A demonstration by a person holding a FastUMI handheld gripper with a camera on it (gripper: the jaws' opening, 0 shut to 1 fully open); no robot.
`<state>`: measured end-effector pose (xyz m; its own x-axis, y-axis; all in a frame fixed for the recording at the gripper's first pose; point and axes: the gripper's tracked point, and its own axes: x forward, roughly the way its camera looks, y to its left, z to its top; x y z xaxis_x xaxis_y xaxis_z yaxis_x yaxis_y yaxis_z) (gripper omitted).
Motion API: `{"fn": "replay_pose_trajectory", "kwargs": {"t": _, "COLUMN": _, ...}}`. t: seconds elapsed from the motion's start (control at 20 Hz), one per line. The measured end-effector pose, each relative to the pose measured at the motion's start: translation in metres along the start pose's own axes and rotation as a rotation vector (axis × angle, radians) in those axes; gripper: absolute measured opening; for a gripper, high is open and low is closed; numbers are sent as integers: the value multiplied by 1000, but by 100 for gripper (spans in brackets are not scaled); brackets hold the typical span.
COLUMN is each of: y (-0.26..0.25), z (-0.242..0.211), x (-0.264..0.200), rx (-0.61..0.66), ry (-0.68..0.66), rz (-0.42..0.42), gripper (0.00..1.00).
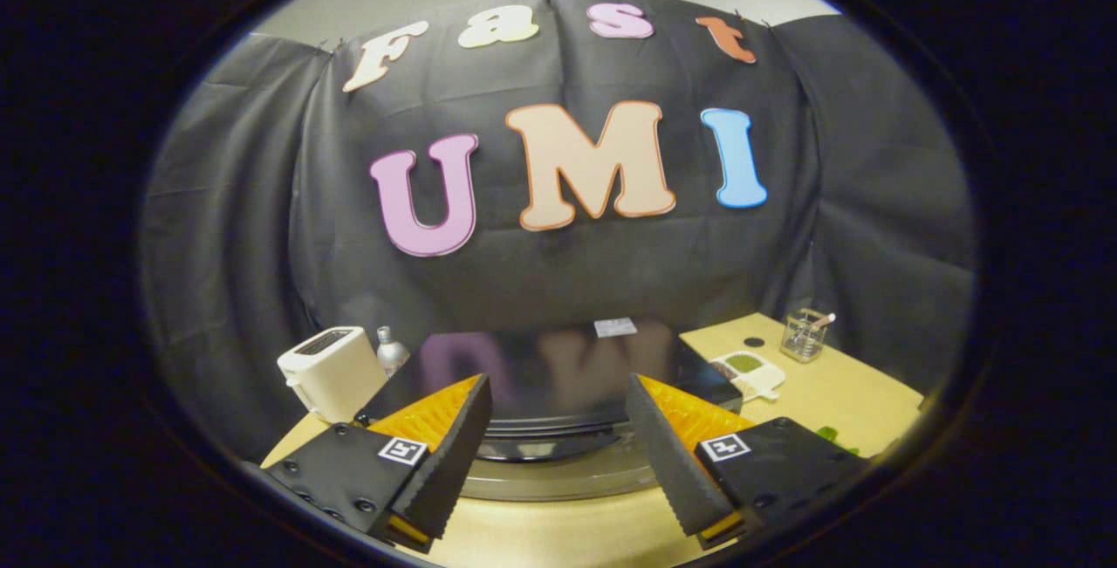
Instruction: Open the toaster oven, put the food inside, and close the toaster oven door.
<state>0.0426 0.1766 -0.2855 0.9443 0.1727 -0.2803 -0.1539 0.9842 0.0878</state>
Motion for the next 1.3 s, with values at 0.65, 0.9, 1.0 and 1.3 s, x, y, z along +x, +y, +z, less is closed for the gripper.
{"fn": "replay_pose_trajectory", "kwargs": {"t": 0.65, "y": 6, "z": -33, "x": 9, "rx": -4, "ry": -5, "rz": -1, "gripper": 98}}
{"fn": "replay_pose_trajectory", "kwargs": {"t": 0.9, "y": 2, "z": -41, "x": -11, "rx": -4, "ry": -3, "rz": 1, "gripper": 98}}
{"fn": "replay_pose_trajectory", "kwargs": {"t": 1.0, "y": 0, "z": -47, "x": -22, "rx": -2, "ry": 21, "rz": 1, "gripper": 98}}
{"fn": "replay_pose_trajectory", "kwargs": {"t": 1.3, "y": -3, "z": -55, "x": -36, "rx": 66, "ry": 125, "rz": 7, "gripper": 98}}
